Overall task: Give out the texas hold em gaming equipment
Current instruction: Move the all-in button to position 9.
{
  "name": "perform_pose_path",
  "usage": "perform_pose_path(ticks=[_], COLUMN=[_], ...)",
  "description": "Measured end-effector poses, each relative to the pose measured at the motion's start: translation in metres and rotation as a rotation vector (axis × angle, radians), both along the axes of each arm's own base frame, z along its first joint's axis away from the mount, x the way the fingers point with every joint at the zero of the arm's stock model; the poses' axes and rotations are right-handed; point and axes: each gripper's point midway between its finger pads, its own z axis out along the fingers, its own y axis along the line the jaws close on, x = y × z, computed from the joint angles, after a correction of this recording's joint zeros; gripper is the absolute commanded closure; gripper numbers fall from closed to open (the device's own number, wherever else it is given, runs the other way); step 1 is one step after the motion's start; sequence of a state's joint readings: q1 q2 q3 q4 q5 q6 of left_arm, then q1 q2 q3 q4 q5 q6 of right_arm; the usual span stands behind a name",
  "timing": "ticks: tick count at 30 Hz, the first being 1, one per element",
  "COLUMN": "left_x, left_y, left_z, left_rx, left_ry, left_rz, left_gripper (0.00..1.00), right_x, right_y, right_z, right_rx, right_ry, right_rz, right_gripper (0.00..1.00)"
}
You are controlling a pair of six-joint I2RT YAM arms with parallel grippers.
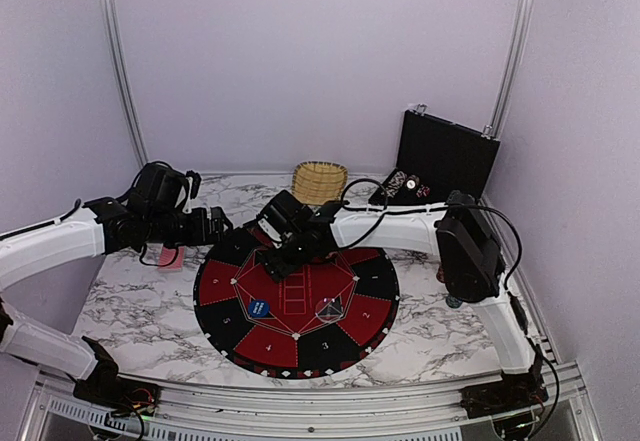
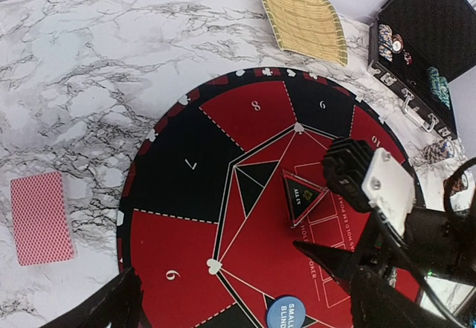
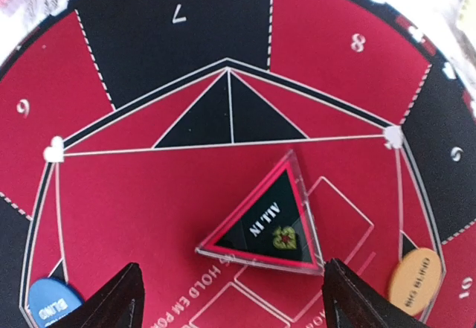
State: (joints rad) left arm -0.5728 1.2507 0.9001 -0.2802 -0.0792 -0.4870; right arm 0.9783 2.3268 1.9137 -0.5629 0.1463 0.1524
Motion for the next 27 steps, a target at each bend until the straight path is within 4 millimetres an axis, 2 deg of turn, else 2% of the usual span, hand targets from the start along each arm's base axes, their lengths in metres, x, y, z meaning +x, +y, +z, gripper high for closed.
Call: perform_pose_path(ticks=[6, 11, 19, 27], left_x=[-0.001, -0.001, -0.001, -0.001], left_y=[0.001, 0.003, 0.003, 0.003], left_z=[0.002, 0.002, 0.002, 0.002], left_rx=[-0.002, 0.0, 0.0, 0.0], left_ry=[-0.003, 0.0, 0.0, 0.0], left_rz=[0.0, 0.005, 0.005, 0.005], left_gripper=[0.01, 0.01, 0.01, 0.01], right_x=[0.009, 0.019, 0.034, 0.054], right_y=[-0.001, 0.0, -0.011, -0.027], right_z=[-0.028, -0.024, -0.029, -0.028], right_rx=[-0.056, -0.053, -0.061, -0.059], right_ry=[0.014, -0.005, -0.005, -0.012], right_rz=[-0.001, -0.011, -0.04, -0.073], right_gripper=[0.15, 0.19, 0.3, 0.31])
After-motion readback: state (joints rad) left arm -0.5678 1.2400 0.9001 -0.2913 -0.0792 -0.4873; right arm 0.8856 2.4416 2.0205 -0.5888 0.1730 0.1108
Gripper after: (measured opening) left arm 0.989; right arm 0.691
